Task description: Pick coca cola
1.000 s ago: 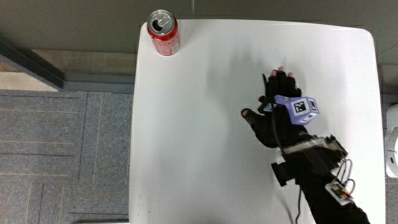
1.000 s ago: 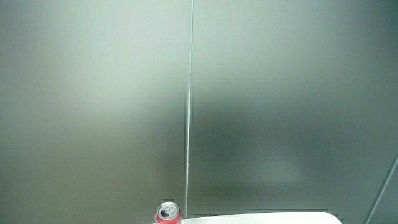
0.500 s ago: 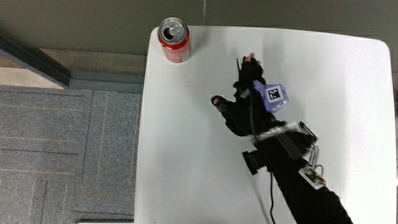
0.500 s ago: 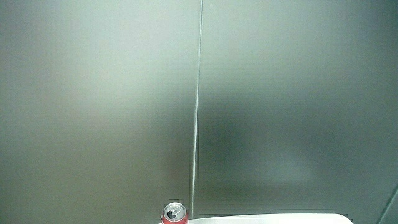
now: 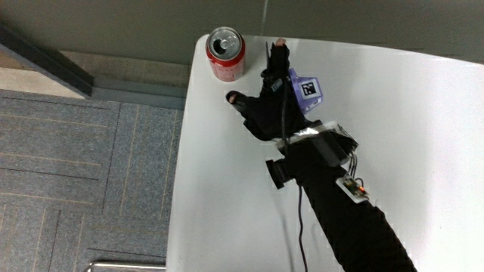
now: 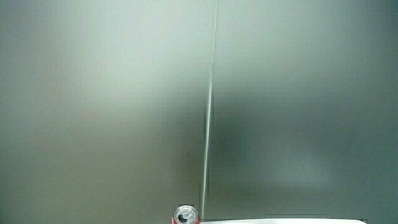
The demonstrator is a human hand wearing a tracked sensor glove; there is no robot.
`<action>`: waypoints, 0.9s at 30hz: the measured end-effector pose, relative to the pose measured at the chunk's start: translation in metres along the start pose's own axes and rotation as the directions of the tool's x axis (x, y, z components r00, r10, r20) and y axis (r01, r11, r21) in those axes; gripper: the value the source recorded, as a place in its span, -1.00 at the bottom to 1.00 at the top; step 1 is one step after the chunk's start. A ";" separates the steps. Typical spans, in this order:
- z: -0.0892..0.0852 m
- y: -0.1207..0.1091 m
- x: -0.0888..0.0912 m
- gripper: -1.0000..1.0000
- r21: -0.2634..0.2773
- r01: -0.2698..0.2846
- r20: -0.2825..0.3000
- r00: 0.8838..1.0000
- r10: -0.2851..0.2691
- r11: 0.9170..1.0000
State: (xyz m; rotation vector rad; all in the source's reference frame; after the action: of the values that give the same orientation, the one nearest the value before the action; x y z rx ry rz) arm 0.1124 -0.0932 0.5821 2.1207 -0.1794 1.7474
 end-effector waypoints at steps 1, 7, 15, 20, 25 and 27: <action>0.000 0.001 0.000 0.00 0.009 -0.012 -0.007 1.000 0.012 1.000; 0.000 0.002 -0.001 0.00 0.036 -0.021 0.021 1.000 0.021 0.999; 0.000 -0.004 -0.005 0.50 0.135 -0.049 0.046 0.998 0.043 0.990; 0.006 -0.009 -0.005 0.81 0.220 -0.071 0.024 0.997 0.067 0.973; 0.007 -0.012 -0.003 1.00 0.235 -0.069 0.017 0.998 0.067 0.969; 0.010 -0.012 -0.003 1.00 0.235 -0.068 0.017 0.998 0.066 0.970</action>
State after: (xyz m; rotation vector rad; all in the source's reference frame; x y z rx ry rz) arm 0.1246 -0.0861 0.5751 2.3128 -0.0484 1.8797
